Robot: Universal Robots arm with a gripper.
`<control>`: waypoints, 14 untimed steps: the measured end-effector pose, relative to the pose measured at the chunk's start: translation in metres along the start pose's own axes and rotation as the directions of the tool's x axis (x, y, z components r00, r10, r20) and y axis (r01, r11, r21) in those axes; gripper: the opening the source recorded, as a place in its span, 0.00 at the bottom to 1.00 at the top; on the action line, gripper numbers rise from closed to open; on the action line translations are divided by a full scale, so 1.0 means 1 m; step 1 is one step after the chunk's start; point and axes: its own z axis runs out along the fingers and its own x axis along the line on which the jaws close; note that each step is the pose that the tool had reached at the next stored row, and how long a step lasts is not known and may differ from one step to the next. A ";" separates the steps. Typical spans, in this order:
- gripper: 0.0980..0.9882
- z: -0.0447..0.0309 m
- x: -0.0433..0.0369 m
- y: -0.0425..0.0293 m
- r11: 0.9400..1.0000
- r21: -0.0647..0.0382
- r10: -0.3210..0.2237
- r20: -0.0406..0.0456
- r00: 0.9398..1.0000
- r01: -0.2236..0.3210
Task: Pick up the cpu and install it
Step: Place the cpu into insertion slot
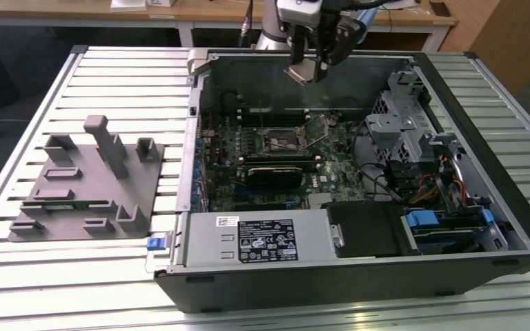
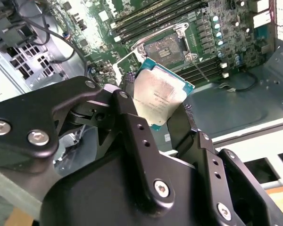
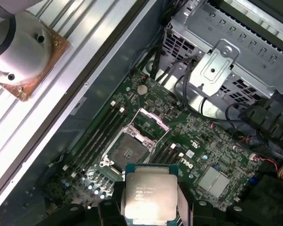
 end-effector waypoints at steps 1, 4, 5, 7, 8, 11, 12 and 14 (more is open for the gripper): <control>0.48 0.0001 0.0000 0.0000 1.000 0.000 0.012 0.001 1.000 -0.012; 0.48 0.0006 0.0000 -0.0001 0.998 -0.001 0.063 0.005 0.998 -0.063; 0.48 0.0008 0.0000 -0.0001 0.997 -0.002 0.081 0.007 0.997 -0.081; 0.48 0.0013 0.0000 -0.0001 0.993 -0.003 0.117 0.010 0.993 -0.117; 0.48 0.0016 0.0000 -0.0001 0.991 -0.004 0.135 0.011 0.991 -0.135; 0.48 0.0023 0.0000 -0.0002 0.982 -0.006 0.189 0.016 0.982 -0.189; 0.48 0.0024 0.0000 -0.0002 0.978 -0.006 0.207 0.017 0.978 -0.207; 0.48 0.0028 -0.0001 -0.0002 0.971 -0.008 0.241 0.020 0.970 -0.241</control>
